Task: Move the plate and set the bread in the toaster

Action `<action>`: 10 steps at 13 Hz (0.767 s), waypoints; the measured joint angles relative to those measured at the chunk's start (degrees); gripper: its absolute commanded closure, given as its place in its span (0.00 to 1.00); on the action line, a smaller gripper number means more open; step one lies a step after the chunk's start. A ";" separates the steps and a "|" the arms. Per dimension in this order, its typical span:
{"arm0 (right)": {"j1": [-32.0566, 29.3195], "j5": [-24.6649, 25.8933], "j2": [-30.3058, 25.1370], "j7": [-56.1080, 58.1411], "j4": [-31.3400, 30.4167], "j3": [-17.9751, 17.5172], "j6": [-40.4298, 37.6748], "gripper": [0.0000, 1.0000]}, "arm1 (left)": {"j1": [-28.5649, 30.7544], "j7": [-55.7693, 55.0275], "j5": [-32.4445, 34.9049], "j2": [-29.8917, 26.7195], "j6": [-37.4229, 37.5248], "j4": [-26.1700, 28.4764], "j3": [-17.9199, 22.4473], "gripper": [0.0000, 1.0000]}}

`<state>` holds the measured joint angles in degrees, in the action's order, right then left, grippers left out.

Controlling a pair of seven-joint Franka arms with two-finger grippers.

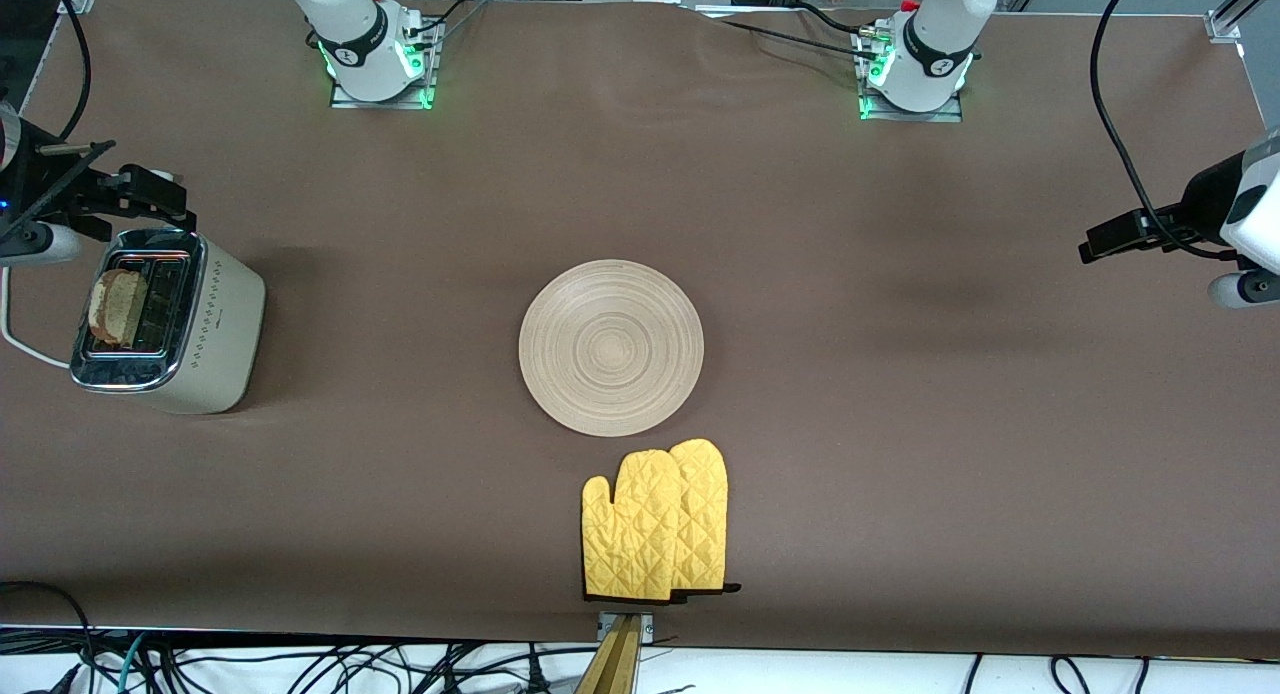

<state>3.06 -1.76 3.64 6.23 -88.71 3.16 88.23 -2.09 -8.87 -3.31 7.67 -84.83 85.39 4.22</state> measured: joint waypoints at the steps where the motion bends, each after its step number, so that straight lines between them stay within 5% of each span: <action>1: 0.00 0.24 -0.29 -0.86 -0.15 -0.04 0.00 0.00 | -0.03 0.00 0.00 0.02 0.00 0.00 -0.01 0.00; 10: -0.18 0.39 -0.19 -4.40 -0.80 -0.09 0.69 0.00 | -0.04 0.00 0.00 0.12 0.00 0.00 -0.06 0.00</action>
<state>2.87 -1.37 3.46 1.83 -89.52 3.08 88.92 -2.13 -8.87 -3.31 7.79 -84.83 85.39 4.16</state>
